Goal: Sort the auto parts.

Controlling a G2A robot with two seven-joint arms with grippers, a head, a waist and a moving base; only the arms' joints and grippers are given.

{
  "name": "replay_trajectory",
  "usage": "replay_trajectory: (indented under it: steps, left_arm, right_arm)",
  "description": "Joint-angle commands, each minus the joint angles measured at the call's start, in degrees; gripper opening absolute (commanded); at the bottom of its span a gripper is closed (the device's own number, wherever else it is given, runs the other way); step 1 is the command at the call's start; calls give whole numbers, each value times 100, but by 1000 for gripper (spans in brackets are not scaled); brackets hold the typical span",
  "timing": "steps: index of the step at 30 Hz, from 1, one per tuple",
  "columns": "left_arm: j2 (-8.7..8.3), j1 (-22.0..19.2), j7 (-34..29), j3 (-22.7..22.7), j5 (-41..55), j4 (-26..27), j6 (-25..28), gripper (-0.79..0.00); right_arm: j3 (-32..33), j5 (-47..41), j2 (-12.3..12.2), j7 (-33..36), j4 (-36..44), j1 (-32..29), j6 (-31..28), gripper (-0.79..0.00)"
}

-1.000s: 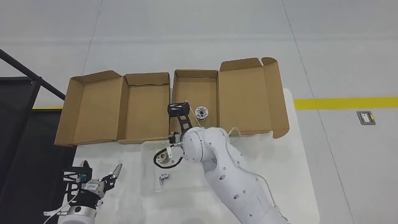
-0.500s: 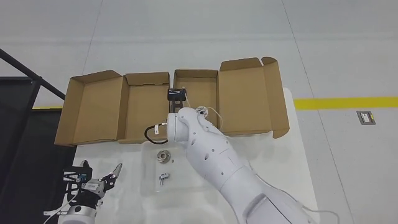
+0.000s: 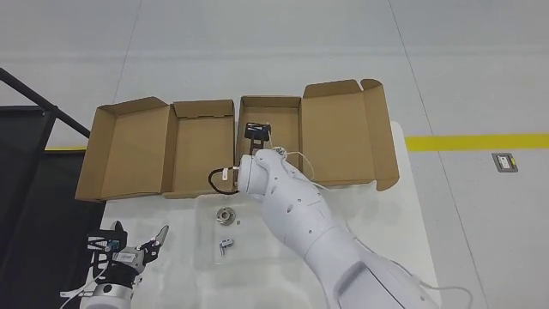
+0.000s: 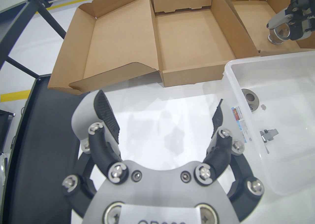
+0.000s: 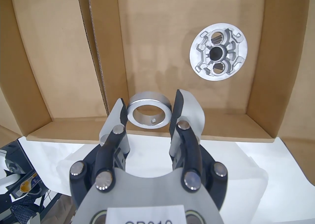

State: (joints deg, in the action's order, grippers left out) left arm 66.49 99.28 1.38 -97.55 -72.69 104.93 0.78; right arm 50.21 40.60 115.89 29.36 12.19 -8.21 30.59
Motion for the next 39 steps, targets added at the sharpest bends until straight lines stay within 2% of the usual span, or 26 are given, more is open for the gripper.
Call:
replay_trajectory:
  steps: [1, 4, 12, 17, 21, 26, 29, 32, 36, 39]
  left_arm:
    - [0, 0, 0, 0, 0, 0, 0, 0]
    - [0, 0, 0, 0, 0, 0, 0, 0]
    - [0, 0, 0, 0, 0, 0, 0, 0]
    - [1, -5, 1, -4, 10, 1, 13, 0]
    - [-13, -14, 70, -152, -91, 34, 166, 0]
    - [-44, -55, 45, -399, -242, 89, 432, 0]
    - [-71, -100, -1, -535, -261, 105, 760, 0]
    - [-99, -189, -70, -656, -352, 102, 1023, 0]
    - [-140, -295, -147, -750, -592, 61, 1386, 0]
    - [-170, -411, -237, -777, -693, -17, 1688, 0]
  right_arm:
    - [-15, -49, 1, -61, -10, 3, 18, -351]
    - [-27, -155, 2, -185, -4, 5, 53, -299]
    - [-17, -410, -26, -489, 91, 14, -292, -274]
    - [-1, -449, -53, -731, 269, -96, -765, -172]
    - [49, -395, -119, -1042, 496, -260, -1170, -163]
    - [122, -157, -292, -1470, 1217, -759, -1654, -172]
    - [247, 153, -516, -1525, 1902, -1193, -2075, -166]
    - [462, 638, -803, -1435, 3015, -1869, -2318, -182]
    - [891, 1526, -1227, -838, 5261, -3233, -2630, -194]
    - [1246, 2046, -1482, -256, 6893, -4295, -3082, -191]
